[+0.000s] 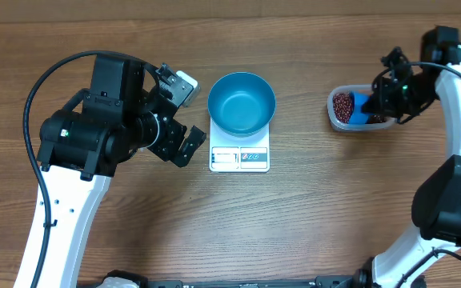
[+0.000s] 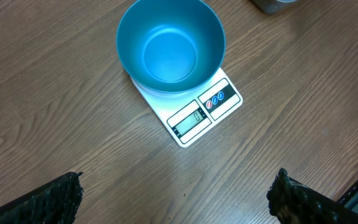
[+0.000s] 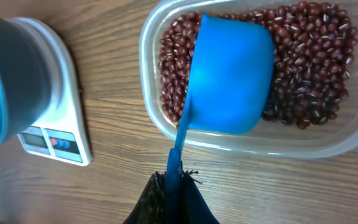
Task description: Scoop item into bowl and weigh 150g on scale
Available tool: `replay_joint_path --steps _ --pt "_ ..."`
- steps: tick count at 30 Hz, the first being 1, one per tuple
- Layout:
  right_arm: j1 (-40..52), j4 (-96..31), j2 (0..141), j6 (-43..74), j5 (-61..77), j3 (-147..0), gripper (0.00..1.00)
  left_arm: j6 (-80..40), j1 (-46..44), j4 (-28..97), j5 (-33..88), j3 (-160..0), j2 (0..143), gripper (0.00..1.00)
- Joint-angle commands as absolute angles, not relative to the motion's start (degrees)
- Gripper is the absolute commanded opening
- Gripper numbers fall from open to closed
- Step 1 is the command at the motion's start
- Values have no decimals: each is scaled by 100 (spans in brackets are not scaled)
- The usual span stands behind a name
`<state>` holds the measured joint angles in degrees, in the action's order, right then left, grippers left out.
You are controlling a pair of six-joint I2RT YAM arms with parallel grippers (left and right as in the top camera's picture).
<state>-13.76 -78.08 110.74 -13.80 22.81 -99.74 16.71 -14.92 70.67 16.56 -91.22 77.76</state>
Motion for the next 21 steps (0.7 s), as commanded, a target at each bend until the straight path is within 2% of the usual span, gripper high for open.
replay_joint_path --steps 1,14,21 --pt "-1573 -7813 10919 -1706 3271 -10025 4 1761 -1503 7048 1743 -9203 7752 100" --pt "-1695 -7776 10930 -1645 2998 -10012 4 1761 -1503 7048 1743 -9203 7752 100" --pt "-2036 -7717 10936 -1643 3277 -9924 4 1761 -1503 7048 1743 -9203 7752 100"
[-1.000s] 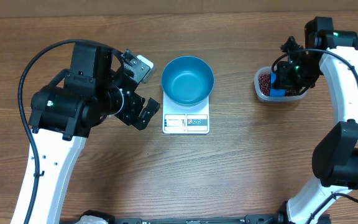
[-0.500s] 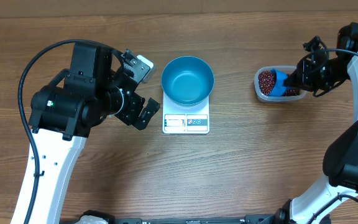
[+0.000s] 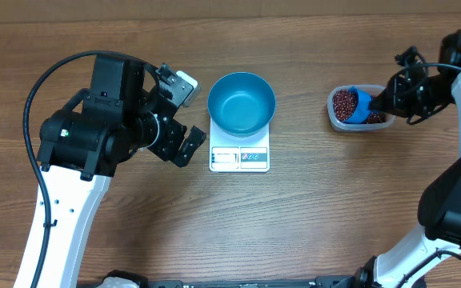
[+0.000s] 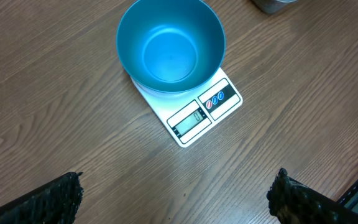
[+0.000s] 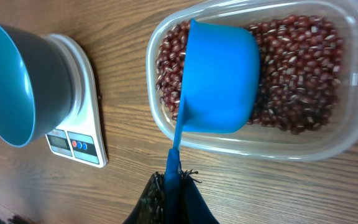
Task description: Scoop item into bowl and weigh 150g on scale
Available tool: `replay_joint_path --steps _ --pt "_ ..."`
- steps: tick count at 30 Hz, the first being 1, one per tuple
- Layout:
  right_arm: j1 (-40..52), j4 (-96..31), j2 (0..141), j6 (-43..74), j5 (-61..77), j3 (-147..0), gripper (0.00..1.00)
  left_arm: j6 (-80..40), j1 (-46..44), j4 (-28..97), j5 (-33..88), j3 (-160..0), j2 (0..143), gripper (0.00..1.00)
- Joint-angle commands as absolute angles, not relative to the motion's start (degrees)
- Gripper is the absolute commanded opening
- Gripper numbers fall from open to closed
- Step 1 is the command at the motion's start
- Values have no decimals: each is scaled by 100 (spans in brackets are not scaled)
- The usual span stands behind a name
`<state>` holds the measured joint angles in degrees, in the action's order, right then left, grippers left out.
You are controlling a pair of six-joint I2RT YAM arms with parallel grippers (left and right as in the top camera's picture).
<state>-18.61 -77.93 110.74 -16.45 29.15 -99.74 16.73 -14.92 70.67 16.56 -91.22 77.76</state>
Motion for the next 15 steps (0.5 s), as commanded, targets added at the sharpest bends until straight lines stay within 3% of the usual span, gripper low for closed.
replay_joint_path --steps 1,15 --pt "-2071 -7693 10940 -1645 3323 -9876 4 1761 -1503 7048 1743 -9203 7752 100" --pt "-2193 -7679 11104 -1745 3634 -9601 4 1761 -1503 7048 1743 -9203 7752 99"
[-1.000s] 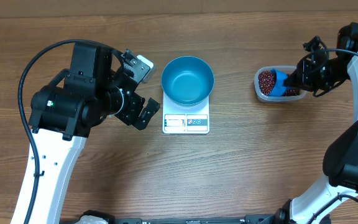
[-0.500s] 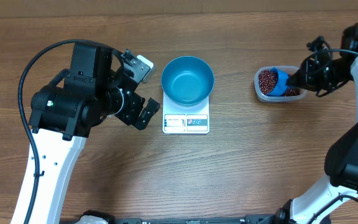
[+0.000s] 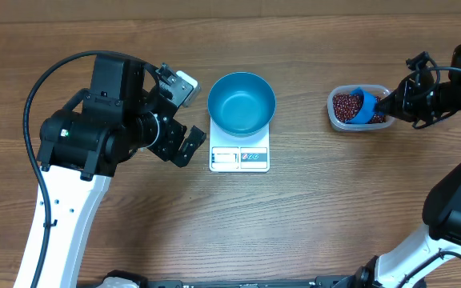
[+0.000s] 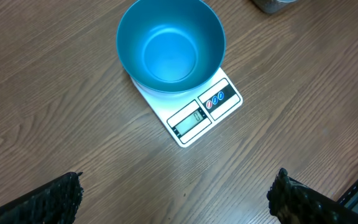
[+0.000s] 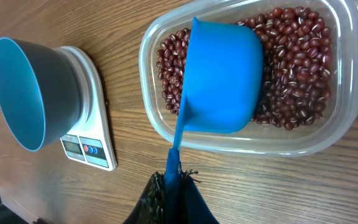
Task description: Scoop item into bowl and weigh 150g on scale
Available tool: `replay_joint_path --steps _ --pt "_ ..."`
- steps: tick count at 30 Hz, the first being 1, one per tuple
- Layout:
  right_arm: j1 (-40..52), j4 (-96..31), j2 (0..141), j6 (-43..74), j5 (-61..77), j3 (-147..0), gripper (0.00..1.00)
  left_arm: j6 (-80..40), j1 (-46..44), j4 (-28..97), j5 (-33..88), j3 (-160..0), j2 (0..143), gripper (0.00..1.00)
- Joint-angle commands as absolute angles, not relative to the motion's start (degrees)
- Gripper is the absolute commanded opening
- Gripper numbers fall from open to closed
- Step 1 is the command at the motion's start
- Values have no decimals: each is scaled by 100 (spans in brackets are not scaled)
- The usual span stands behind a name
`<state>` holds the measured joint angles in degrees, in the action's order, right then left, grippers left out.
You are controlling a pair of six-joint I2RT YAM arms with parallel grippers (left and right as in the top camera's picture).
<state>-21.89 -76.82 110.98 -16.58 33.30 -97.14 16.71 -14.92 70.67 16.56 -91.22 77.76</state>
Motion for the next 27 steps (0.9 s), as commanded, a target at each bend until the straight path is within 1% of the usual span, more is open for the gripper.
replay_joint_path --steps 1,4,7,19,23,27 --pt "-2193 -7671 11104 -1745 3645 -9574 4 1758 -1503 7048 1743 -9203 7752 99" --pt "-2187 -7620 11104 -1811 3758 -9432 4 1761 -1503 7048 1743 -9203 7752 100" --pt "-2185 -7708 11104 -2014 4150 -9432 4 1761 -1503 7048 1743 -9203 7752 100" --pt "-2215 -7723 11104 -2045 4359 -9432 4 1761 -1503 7048 1743 -9203 7752 100" --pt "-2383 -7677 11104 -2043 4370 -9432 4 1761 -1503 7048 1743 -9203 7752 100" --pt "-2672 -7684 11104 -2150 4733 -9421 4 1761 -1503 7048 1743 -9203 7752 100"
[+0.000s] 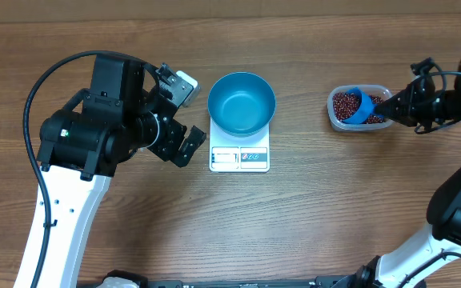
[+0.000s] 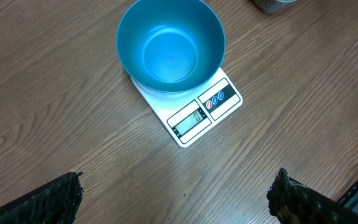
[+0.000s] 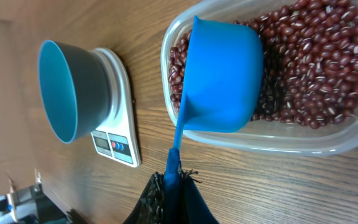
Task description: Scoop item into bowl and weigh 150g on scale
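An empty blue bowl stands on a white scale at mid table; the left wrist view shows the bowl and the scale too. A clear tub of red beans sits at the right. My right gripper is shut on the handle of a blue scoop, whose cup lies over the beans in the tub. In the overhead view the scoop is tilted in the tub. My left gripper hangs open left of the scale, holding nothing.
The wooden table carries only the scale, the bowl and the tub. My left arm's bulky body stands left of the scale. The tub is close to the table's right side.
My right wrist has turned and drawn a little further right, so the scoop sits at a steeper tilt in the tub. The left arm, bowl and scale have not moved.
The scoop was in the bean tub, held by my right gripper, at every moment. The right wrist stood further right and more turned each time. The bowl stayed empty on the scale and my left gripper stayed open.
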Available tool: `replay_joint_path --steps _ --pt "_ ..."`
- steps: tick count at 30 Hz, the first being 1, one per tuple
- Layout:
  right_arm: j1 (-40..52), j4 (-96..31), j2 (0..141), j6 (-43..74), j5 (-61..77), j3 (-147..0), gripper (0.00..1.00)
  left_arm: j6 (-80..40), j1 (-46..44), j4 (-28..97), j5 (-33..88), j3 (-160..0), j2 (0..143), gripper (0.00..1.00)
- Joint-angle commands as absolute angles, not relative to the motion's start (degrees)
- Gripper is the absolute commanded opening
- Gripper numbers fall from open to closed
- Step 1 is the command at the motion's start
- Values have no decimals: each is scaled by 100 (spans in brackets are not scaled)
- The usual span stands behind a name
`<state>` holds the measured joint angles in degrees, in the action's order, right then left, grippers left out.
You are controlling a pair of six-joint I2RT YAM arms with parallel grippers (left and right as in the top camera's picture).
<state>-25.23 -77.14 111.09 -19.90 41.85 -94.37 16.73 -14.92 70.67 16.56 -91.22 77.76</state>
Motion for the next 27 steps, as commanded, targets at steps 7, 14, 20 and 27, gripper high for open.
replay_joint_path --steps 7,14,20,27 --pt "-2842 -7618 11107 -2150 4727 -9413 4 1758 -1503 7048 1743 -9203 7752 100" --pt "-3129 -7651 11126 -2274 5175 -9389 4 1761 -1503 7048 1743 -9203 7752 99" --pt "-3363 -7708 11126 -2556 5627 -9218 4 1761 -1503 7048 1743 -9203 7752 100" --pt "-3669 -7856 11126 -3028 6381 -8910 4 1761 -1503 7048 1743 -9203 7752 100"
